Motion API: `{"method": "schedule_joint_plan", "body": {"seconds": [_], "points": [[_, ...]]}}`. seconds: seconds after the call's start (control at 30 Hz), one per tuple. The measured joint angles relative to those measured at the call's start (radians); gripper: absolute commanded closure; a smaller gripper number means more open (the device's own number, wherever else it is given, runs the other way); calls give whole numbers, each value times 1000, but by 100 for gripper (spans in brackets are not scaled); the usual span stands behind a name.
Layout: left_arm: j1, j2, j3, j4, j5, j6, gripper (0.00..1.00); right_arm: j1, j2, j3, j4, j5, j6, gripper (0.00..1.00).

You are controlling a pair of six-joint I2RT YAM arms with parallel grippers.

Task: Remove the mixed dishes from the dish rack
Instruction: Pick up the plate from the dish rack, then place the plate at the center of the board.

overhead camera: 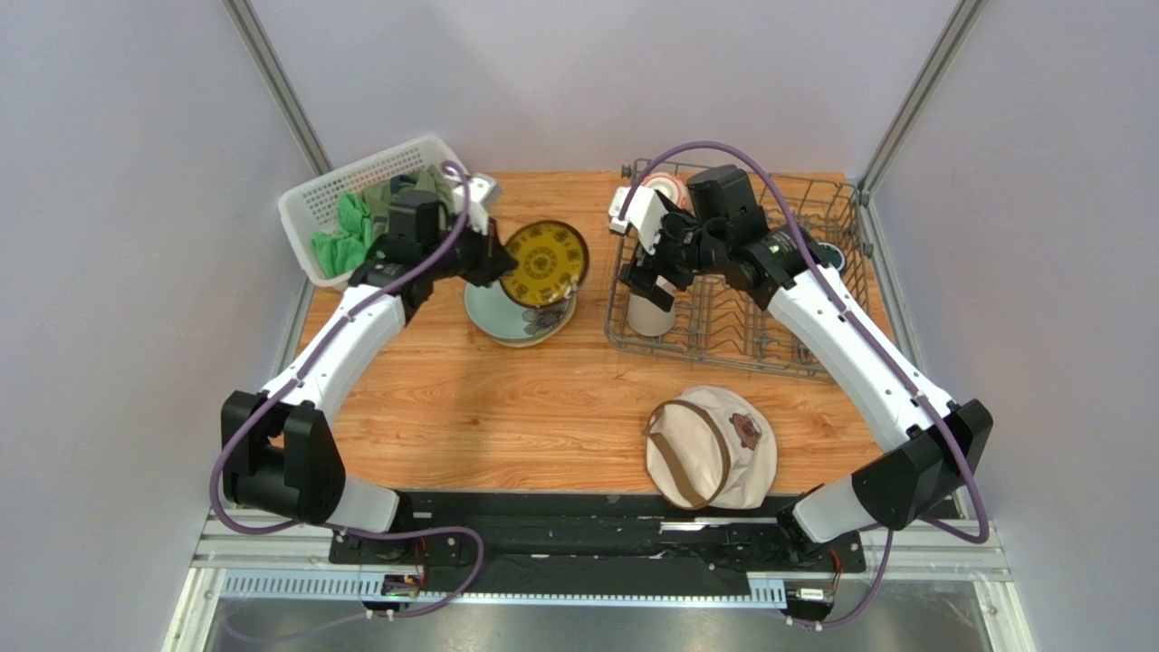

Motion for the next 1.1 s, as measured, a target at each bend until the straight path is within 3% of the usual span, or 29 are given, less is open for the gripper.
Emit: {"method": "schedule_joint_plan", "body": {"seconds": [0.17, 0.5, 1.1], "points": [[171, 16, -7, 50, 71, -153, 100, 0, -21, -22, 21, 0, 3, 16], [313, 248, -91, 131, 282, -419, 100, 0, -21, -49, 35, -2, 18, 16], [348, 395, -90, 158, 335, -528, 100, 0, -20, -111, 60, -4, 25, 15]]}}
